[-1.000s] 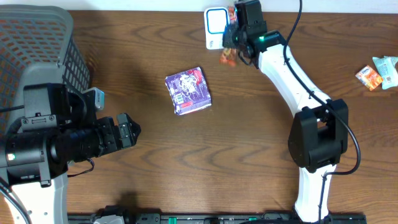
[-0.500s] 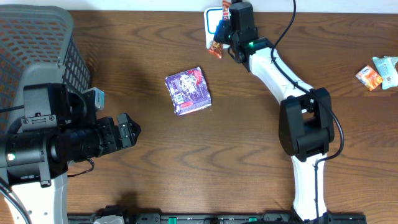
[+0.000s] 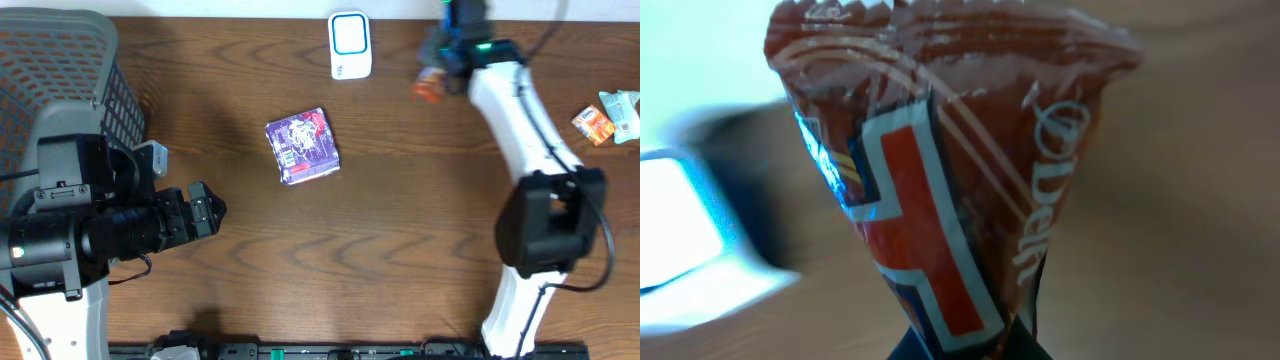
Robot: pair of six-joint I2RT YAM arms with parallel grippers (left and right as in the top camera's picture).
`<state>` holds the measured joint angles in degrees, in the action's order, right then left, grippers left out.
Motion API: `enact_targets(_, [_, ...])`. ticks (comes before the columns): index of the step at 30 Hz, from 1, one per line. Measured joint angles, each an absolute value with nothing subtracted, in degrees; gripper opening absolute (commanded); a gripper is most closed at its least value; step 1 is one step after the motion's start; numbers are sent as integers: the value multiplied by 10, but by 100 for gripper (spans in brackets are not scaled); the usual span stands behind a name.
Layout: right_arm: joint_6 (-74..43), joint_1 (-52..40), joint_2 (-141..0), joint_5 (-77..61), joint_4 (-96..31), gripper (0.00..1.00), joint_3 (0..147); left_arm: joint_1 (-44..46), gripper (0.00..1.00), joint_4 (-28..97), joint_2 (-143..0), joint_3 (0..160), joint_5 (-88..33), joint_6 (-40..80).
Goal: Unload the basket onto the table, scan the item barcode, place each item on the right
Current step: 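Carry the orange wrapper right and drop it at the right edge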
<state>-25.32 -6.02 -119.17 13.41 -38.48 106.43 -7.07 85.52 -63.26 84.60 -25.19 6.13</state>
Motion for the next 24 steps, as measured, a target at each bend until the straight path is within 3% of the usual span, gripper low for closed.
enact_targets(3, [-219, -8, -1191, 189, -421, 2, 1064, -71, 98, 855, -633, 846, -252, 61])
enact_targets(4, [-207, 9, -1193, 203, -425, 8, 1064, -71, 98, 855, -633, 846, -252, 61])
enact_targets(8, [-164, 76, -1196, 234, -421, 61, 1064, -71, 98, 855, -633, 846, -252, 61])
enact_targets(11, [-144, 120, -1198, 237, -422, 72, 1064, -71, 98, 855, -633, 846, -252, 61])
enact_targets(17, [-129, 174, -1215, 133, -460, 75, 1064, -71, 98, 855, -633, 846, -252, 61])
enact_targets(24, [-127, 160, -1222, -93, -514, 76, 1063, -71, 98, 855, -633, 846, -252, 61])
